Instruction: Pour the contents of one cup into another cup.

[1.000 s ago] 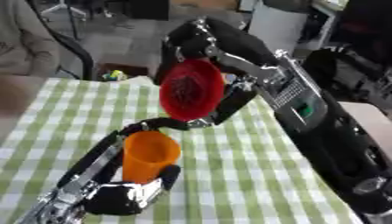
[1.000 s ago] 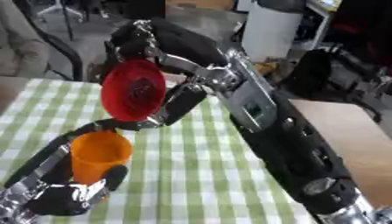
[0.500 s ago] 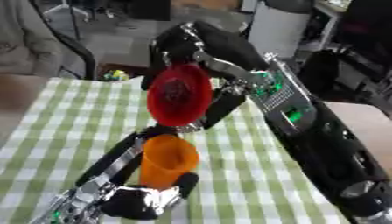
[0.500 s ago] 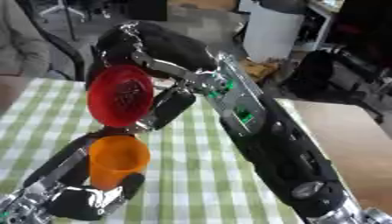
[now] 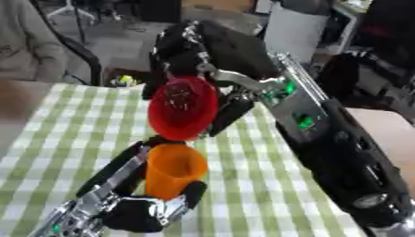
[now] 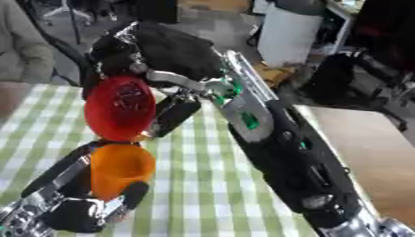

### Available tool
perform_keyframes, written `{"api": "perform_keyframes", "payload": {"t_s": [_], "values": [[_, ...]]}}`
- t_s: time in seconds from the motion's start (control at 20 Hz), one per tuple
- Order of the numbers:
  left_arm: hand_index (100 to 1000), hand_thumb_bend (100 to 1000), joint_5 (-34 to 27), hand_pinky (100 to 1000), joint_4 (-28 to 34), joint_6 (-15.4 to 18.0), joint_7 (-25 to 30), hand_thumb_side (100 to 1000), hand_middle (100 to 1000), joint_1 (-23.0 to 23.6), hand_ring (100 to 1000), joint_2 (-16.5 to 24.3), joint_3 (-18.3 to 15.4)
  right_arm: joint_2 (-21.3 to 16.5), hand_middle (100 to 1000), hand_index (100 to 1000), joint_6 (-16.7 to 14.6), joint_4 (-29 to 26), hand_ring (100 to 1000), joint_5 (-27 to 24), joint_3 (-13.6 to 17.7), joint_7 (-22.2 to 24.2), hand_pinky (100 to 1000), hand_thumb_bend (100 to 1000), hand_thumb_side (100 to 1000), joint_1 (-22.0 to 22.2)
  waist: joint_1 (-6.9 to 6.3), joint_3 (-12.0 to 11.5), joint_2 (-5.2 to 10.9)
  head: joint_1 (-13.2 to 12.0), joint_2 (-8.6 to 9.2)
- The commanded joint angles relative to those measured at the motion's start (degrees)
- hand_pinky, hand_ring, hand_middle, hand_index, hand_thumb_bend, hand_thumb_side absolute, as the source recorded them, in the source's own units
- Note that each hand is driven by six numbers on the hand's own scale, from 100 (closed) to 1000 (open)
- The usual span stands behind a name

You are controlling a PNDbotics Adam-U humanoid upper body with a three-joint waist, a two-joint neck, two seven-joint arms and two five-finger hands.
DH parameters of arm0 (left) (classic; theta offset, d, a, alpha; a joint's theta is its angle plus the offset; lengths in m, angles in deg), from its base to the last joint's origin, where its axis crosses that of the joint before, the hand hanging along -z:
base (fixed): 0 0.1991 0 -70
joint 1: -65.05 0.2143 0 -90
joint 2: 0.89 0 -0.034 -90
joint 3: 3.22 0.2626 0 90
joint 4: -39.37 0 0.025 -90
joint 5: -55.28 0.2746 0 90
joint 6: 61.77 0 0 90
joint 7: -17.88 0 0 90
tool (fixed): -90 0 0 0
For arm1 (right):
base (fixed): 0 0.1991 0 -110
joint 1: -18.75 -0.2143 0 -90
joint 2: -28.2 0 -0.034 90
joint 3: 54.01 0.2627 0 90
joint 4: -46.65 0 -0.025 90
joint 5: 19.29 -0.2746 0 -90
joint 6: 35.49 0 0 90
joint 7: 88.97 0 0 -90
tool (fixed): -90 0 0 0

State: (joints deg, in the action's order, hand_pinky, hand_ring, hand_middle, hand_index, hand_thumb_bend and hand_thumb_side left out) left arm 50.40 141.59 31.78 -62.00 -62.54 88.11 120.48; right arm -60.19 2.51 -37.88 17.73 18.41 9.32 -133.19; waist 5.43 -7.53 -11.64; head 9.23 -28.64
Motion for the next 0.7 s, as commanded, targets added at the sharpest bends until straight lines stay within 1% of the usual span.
{"api": "perform_keyframes", "payload": {"t_s": [0.05,0.35,0.7], "values": [[890,100,-0.7,252,3.5,0.2,0.6,469,336,-1.0,269,-0.3,0.3,-1.3,357,478,0.0,2.1,413,4.3,0.7,-2.7,511,100,100,-1.2,-0.33,-0.1,1.25,0.2,0.00],[891,100,-1.0,253,3.9,0.2,0.8,473,336,-1.0,270,-0.2,0.5,-1.2,358,477,0.0,3.7,415,8.9,0.7,-6.7,513,100,100,-1.5,-0.28,-0.1,1.24,0.2,0.11],[893,100,-1.1,254,3.1,0.1,0.8,466,336,-0.7,271,-0.2,0.6,-1.3,356,475,0.0,4.1,412,11.3,0.7,-9.6,515,100,100,-1.6,-0.28,-0.1,1.24,0.2,0.21]]}}
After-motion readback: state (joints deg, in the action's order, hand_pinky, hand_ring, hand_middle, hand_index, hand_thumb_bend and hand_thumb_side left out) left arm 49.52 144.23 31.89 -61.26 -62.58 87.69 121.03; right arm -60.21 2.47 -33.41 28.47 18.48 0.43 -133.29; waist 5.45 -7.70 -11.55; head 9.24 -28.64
